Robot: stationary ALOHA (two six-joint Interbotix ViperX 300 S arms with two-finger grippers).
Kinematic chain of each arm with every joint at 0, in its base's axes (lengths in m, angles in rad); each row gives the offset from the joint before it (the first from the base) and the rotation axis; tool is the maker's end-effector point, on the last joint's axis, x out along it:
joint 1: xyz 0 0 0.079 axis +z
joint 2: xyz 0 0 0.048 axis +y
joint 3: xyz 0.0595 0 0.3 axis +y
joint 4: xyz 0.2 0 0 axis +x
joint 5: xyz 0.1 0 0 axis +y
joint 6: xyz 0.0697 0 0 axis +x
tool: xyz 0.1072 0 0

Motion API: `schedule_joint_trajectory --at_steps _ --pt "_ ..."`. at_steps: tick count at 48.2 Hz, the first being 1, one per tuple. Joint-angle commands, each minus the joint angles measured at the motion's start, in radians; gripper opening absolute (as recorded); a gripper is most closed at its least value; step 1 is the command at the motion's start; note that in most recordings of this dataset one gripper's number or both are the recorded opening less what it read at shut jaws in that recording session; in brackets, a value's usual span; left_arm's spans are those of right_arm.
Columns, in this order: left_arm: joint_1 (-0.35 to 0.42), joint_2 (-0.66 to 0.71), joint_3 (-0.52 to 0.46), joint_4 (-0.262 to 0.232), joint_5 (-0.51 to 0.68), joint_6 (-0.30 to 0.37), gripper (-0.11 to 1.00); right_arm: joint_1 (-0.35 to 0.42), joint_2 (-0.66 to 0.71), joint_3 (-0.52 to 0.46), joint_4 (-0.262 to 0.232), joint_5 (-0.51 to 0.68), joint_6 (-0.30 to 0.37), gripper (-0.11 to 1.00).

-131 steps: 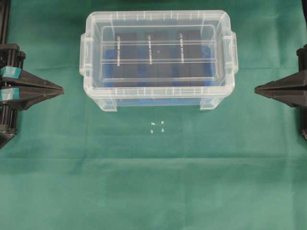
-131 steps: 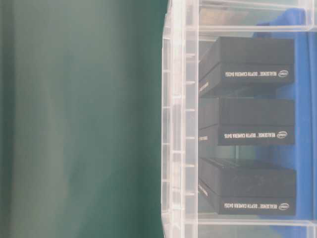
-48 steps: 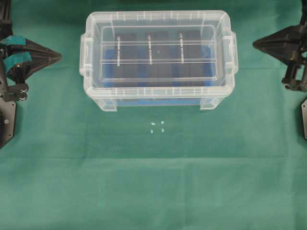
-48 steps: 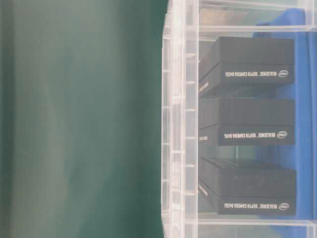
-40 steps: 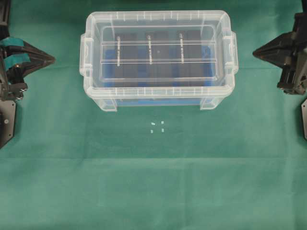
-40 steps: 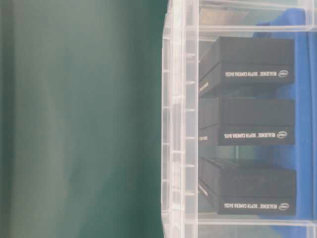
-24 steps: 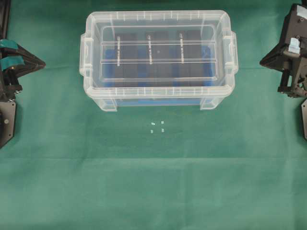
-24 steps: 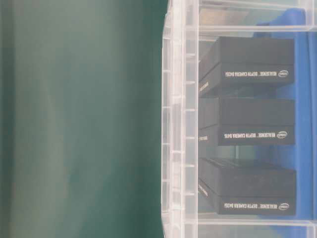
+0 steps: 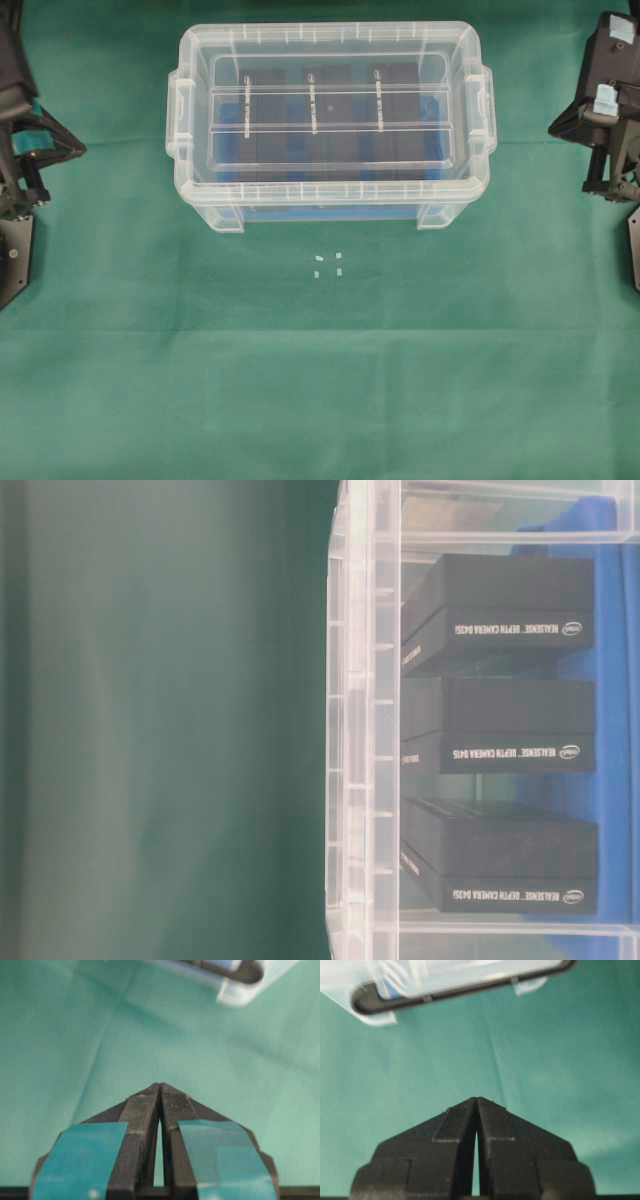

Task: Clamp the lid of the box with both arms, then lift and open it.
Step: 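Rotate both grippers to vertical and raise them beside the box ends, then move both grippers inward to clamp the lid's left and right edges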

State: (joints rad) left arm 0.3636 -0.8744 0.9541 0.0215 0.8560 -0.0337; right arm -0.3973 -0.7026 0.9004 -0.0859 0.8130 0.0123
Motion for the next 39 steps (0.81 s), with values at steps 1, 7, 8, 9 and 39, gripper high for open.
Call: schedule_joint_trajectory --at_steps 1,7,8,9,39 --pt "0.005 0.035 -0.044 0.003 0.043 0.017 0.01 -0.003 0.003 -0.034 -0.029 0.023 0.000 0.00" --pt "0.003 0.052 -0.066 0.005 0.095 0.038 0.01 -0.003 0.005 -0.038 -0.049 0.060 -0.014 0.00" --pt "0.005 0.052 -0.069 0.003 0.100 0.041 0.01 -0.003 0.005 -0.038 -0.051 0.064 -0.017 0.00" --pt "0.005 0.051 -0.074 0.005 0.107 0.049 0.01 -0.003 0.005 -0.040 -0.051 0.069 -0.023 0.00" --pt "0.005 0.075 -0.091 0.005 0.129 0.078 0.01 0.011 0.028 -0.055 -0.051 0.083 -0.107 0.00"
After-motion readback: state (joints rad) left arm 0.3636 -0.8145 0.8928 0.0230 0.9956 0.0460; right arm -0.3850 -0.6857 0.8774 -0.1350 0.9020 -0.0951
